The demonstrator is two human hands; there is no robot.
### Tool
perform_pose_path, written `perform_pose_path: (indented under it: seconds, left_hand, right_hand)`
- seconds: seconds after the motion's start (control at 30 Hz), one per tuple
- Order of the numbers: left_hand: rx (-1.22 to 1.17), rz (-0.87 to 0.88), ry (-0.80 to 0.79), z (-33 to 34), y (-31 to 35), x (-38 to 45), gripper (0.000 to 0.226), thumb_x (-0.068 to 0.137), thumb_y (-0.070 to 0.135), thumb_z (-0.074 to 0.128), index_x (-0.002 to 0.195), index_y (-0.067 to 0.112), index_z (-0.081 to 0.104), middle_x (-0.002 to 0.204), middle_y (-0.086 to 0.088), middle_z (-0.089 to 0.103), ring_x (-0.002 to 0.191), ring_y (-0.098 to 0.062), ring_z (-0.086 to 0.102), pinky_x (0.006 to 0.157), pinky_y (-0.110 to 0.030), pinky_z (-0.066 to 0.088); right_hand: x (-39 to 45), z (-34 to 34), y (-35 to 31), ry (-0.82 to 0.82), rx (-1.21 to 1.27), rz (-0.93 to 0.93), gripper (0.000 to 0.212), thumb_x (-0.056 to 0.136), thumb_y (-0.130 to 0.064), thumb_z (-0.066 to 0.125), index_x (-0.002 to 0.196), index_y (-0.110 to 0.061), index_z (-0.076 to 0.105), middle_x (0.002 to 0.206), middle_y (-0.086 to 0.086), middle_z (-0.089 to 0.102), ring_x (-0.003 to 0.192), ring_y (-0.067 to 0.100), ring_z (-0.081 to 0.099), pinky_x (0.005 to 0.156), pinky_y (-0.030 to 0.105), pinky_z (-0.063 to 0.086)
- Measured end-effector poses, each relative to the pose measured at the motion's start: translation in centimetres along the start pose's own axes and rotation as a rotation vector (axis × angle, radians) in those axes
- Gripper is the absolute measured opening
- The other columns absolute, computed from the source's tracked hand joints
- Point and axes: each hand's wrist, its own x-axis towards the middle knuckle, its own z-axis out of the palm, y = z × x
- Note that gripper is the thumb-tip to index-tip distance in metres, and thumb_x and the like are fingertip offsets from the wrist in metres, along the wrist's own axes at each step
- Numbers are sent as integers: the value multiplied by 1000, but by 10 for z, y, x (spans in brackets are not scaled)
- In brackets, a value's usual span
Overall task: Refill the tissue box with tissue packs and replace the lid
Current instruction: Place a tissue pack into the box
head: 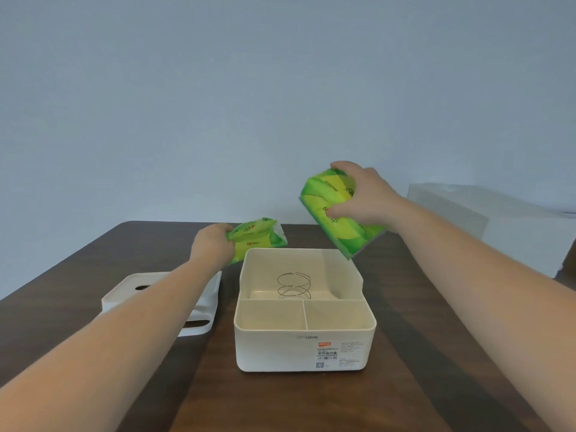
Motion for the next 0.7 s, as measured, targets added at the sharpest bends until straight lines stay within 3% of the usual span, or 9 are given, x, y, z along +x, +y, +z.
perform_pose_path:
  seconds: [0.13,0.27,0.47,0.6,0.7]
  left_hand:
    - [-23,-19,-41,7,-4,3,48,88,10,53,136,14,53,127,-11,63,118,-29,58,98,-37,47]
    - [-32,-23,-46,10,-5,4,50,88,13,54,138,11,50,131,-12,61,122,-29,55,101,-38,45]
    - [-3,-8,-13,4,-17,-1,45,91,16,49,136,13,52,130,-10,62,121,-29,55,96,-39,48]
    - [34,-13,-37,-8,-33,-5,45,92,19,48,137,15,50,128,-9,61,114,-29,58,78,-35,51]
    - [75,-19,-55,-17,-40,-10,45,93,19,48,137,14,50,132,-9,60,119,-28,56,93,-38,51]
  right_hand:
    - [-14,-2,-18,-315,1,-274,88,71,-26,83,141,-45,33,147,-7,37,129,15,42,106,35,42]
    - [-25,15,-32,-549,-149,-418,85,74,-22,81,142,-45,33,146,-13,35,127,7,38,105,26,38]
    - [-22,43,-34,-655,-274,-485,84,75,-25,80,143,-43,34,149,-8,33,138,13,31,115,37,31]
    - [-24,50,-31,-687,-310,-465,86,76,-30,78,145,-45,28,152,-11,29,140,12,28,114,34,29]
    - [-27,50,-30,-672,-327,-418,85,76,-36,79,145,-43,30,153,-13,29,140,12,28,111,31,29]
